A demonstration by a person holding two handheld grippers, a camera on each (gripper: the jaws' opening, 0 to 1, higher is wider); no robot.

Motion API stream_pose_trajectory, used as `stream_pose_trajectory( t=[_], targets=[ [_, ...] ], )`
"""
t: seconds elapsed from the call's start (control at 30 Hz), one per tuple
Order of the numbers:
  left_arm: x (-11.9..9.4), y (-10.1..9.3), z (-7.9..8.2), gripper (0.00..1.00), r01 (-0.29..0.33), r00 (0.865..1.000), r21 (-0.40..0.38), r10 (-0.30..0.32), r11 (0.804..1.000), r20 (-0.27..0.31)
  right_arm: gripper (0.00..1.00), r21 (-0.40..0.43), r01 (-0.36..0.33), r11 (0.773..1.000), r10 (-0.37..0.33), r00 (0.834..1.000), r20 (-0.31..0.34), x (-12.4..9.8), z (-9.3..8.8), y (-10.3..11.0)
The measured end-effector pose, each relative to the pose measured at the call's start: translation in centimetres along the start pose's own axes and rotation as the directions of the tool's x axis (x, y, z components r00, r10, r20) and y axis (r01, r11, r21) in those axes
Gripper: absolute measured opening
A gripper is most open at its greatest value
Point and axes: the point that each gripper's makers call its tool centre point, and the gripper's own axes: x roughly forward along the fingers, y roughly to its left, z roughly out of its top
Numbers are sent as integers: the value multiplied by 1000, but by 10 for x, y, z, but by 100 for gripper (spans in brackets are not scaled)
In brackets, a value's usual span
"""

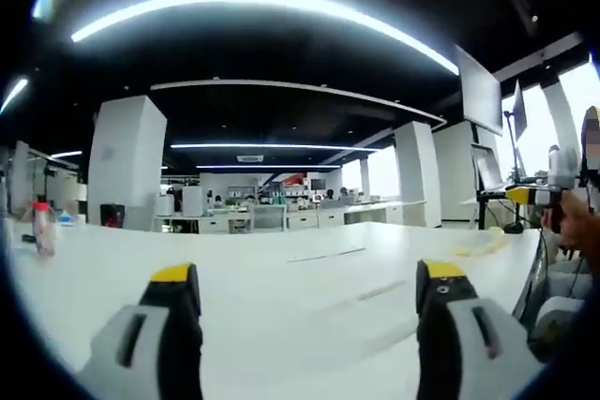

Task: Snap each plastic latch of the storage box into its locked position after aligning the lid with the box until every specified latch is closed and the lid sits flush.

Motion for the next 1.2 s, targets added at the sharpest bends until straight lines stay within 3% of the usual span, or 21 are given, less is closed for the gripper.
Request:
stream_pose_trajectory(
  t=[0.73,0.97,1.2],
  targets=[
    [-1,-2,-3,95,3,999,24,-2,1000,-34,89,-5,3,1000,-3,1000,7,-3,3,2],
    [0,-18,-5,97,64,996,17,-62,998,-63,89,-27,-15,1000,15,1000,-21,-1,0,9],
    [-1,-17,-4,98,58,997,30,-56,998,-62,89,-24,-18,1000,17,1000,-23,-2,0,10]
  ],
)
